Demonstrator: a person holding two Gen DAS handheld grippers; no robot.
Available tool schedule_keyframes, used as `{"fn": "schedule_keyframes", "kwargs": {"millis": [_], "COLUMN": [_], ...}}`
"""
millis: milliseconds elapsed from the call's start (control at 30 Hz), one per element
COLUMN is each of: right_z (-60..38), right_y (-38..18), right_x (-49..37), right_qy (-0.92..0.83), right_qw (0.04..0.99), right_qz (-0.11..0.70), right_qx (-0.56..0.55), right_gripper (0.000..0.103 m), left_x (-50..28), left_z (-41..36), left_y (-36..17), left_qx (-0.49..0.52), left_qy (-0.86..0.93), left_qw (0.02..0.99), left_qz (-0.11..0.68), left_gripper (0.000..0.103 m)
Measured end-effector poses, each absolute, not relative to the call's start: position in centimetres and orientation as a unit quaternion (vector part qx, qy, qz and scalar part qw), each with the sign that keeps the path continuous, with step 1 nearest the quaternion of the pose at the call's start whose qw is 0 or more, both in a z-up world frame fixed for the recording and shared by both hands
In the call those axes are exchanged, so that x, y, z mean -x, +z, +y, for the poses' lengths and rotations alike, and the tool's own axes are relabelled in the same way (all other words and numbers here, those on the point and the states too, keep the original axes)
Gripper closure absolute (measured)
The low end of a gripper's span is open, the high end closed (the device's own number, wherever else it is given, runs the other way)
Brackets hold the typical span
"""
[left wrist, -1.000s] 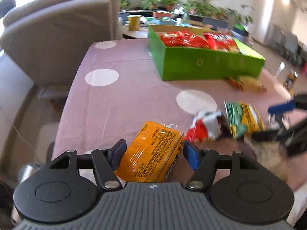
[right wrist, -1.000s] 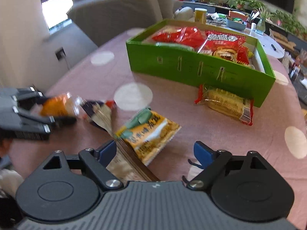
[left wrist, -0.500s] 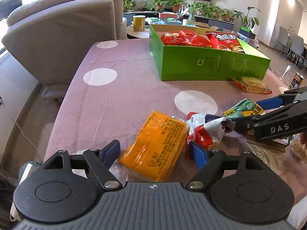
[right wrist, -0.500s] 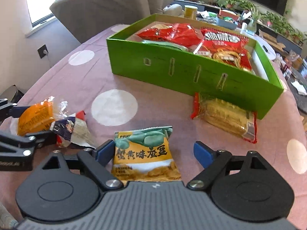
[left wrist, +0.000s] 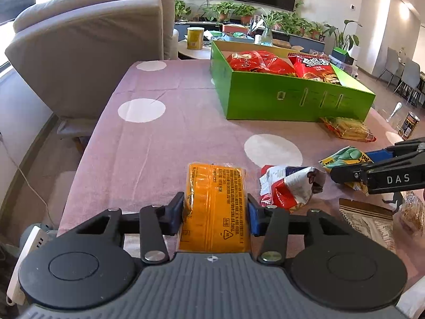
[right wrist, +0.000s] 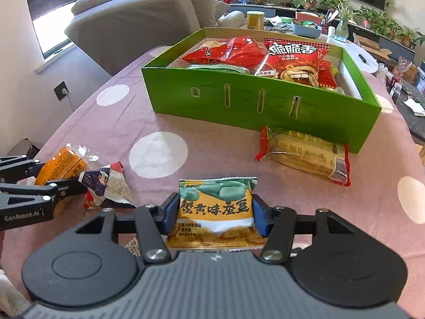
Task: Organize snacks
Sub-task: 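Release the orange packet into the box with left tool while right tool carries bean bag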
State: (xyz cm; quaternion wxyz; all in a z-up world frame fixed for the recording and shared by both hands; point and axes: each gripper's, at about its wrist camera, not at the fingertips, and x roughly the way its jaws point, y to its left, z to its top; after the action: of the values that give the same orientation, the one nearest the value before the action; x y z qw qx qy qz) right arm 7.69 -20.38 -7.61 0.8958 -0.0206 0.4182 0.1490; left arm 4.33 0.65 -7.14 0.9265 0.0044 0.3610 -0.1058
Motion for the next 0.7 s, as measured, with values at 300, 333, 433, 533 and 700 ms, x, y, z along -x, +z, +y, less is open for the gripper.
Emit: {"fn": "schedule_keyframes", "kwargs": {"millis": [300,333,433,533,700], "right_z": [-20.4,-20.4,-20.5,-20.7,-20.9], "right_y": [-7.7,-7.7,-7.6,-7.4,-6.7], "right_x": [-7.7,-7.7,-7.7,-7.6,-7.3], "right_qy": [0.145,0.145,0.145,0.147,0.150], "right_qw": [0.895,0.895,0.896,0.897,0.901], "right_qz": [0.421,0.421,0.421,0.418,0.406], "right_qx": [0.018,0.016,0.013,0.007,0.000], "right_gripper": [0.025,0.025,0.025,0.025,0.025], "left_x": [-3.9,-3.9,-4.0,-3.9,-3.3], "left_z": [-0.3,-0.3,0.0,0.3,-0.1], "left_y": [-7.5,-7.5,-7.3,-7.0,-5.9], "left_qx": [-0.038,-0.039,-0.036,-0.024,-0.027], "left_qy": [-0.103,-0.102,-0.101,-0.102,-0.106], "left_qw": [0.929,0.930,0.930,0.931,0.938], "left_qz": [0.353,0.352,0.352,0.351,0.330], "left_gripper": [0.043,0.045,0.062,0.062,0.062]}}
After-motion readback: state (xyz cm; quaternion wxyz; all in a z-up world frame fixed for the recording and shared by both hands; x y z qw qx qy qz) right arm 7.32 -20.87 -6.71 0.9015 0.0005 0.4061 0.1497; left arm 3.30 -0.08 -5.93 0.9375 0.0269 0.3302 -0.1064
